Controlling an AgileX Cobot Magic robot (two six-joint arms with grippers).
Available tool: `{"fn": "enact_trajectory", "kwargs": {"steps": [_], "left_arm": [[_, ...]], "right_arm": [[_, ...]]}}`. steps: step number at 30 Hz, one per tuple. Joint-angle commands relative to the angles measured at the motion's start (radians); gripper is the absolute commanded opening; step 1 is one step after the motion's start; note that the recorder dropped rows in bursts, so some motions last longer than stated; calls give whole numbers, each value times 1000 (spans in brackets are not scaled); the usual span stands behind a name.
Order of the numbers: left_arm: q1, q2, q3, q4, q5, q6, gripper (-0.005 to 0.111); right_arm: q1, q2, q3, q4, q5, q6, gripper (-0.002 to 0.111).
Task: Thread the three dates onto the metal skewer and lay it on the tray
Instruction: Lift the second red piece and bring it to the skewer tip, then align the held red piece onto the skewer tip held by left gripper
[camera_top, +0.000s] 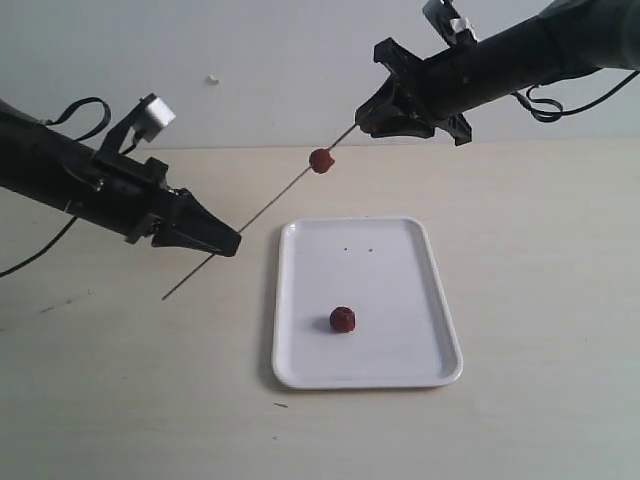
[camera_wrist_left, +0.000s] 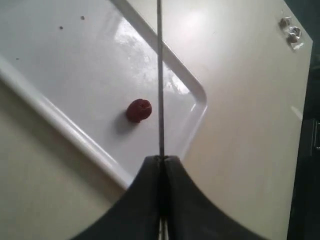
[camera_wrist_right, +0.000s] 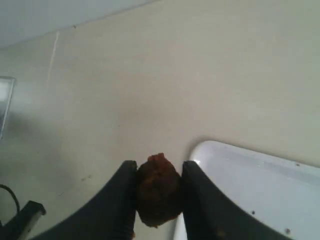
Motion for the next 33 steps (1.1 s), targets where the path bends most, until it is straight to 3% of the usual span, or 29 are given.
{"fn": "enact_trajectory", "kwargs": {"steps": [1,14,33], "left_arm": [[-31,-12,4,13,-55,-61,0],[-31,-12,4,24,-62,-66,0],[-31,-12,4,-73,-86,23,0]], "right_arm": [[-9,-8,-6,68,1,-33,30],[-72,-8,-6,207,5,-92,30],[-74,-6,-6,205,13,-92,30]]}}
